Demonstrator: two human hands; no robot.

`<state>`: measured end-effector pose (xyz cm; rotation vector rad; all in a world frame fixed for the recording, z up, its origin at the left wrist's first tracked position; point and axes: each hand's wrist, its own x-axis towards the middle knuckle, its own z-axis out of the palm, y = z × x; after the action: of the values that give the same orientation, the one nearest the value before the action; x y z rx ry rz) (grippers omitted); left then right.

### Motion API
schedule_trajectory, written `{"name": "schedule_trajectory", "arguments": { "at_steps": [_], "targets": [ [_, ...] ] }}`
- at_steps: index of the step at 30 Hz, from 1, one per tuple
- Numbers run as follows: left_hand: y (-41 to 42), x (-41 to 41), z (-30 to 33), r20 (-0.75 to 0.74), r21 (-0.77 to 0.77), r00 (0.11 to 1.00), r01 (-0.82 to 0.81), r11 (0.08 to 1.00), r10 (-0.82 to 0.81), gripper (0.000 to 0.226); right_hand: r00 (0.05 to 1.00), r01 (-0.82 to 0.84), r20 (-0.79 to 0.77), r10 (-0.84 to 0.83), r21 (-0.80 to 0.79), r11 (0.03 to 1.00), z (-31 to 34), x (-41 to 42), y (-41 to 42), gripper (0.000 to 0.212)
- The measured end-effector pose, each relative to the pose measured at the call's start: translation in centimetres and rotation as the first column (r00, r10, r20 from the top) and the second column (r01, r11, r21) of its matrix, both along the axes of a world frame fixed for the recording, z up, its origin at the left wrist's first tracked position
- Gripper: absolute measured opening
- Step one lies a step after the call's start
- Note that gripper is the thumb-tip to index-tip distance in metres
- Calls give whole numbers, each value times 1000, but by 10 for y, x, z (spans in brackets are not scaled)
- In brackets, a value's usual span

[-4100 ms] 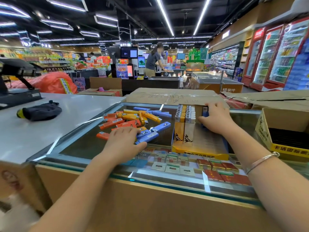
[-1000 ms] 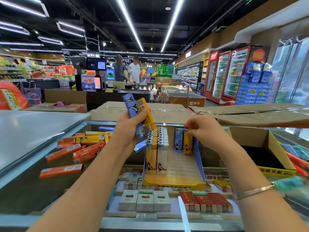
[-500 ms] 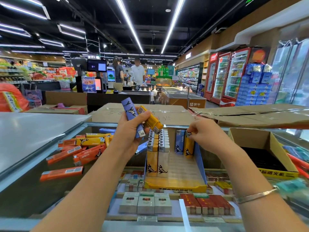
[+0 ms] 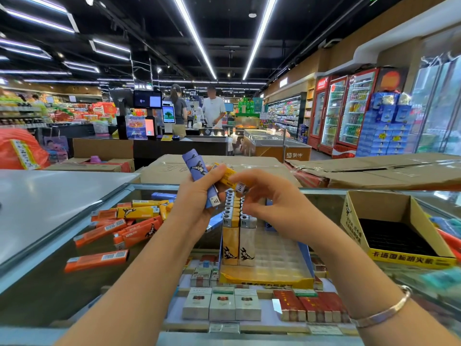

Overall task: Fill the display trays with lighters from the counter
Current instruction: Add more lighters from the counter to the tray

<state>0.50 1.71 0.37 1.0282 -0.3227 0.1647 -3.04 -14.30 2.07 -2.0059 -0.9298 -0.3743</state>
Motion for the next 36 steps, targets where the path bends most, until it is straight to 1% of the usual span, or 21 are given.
{"name": "schedule_trajectory", "arguments": {
  "at_steps": [3,7,10,13,15,17,18,20,22,24,26,27,30,33,36],
  "targets": [
    [0,1,-1,23,69,999,-25,997,23,20,999,27,40,-28,12,1000,-2,-1,2,46],
    [-3,1,-1,75,154,996,-68,986,57,14,998,24,61,-34,157,987,1,-2,2,40],
    [-4,-2,-1,81,187,995,-71,980,57,20,999,17,41,-29,260,965,3,-1,0,31],
    [-5,-2,0,88,209,994,-79,975,62,32,998,40,30,-59,427,903,9,0,-8,22],
    [-5,-2,1,77,203,994,-86,975,72,37,990,92,43,-134,518,851,13,1,-17,15],
    [-5,0,2,54,191,996,-76,979,67,40,980,165,-6,-197,567,807,17,5,-28,13],
    [-5,1,2,48,190,997,-69,979,61,36,976,203,-54,-210,570,796,18,7,-34,12],
    [-5,3,2,48,188,997,-62,980,54,23,963,271,-142,-231,510,816,19,12,-46,8],
    [-5,4,1,68,200,995,-89,976,77,19,940,338,-164,-299,346,875,18,17,-54,4],
    [-5,7,-1,97,249,985,-161,955,141,21,909,413,-127,-398,128,902,13,24,-57,10],
    [-4,10,-3,135,293,968,-242,925,211,22,879,467,-66,-472,-72,881,9,28,-56,14],
    [-3,12,-4,155,303,960,-271,914,233,21,871,482,-30,-491,-143,864,7,29,-55,14],
    [0,13,-5,186,320,949,-302,898,253,19,865,493,19,-502,-230,839,5,30,-55,19],
    [1,12,-6,210,336,942,-322,885,263,31,854,502,27,-520,-305,809,2,32,-56,21],
    [2,11,-7,219,340,940,-326,882,263,37,842,516,51,-536,-361,777,-2,35,-53,21]
  ]
}}
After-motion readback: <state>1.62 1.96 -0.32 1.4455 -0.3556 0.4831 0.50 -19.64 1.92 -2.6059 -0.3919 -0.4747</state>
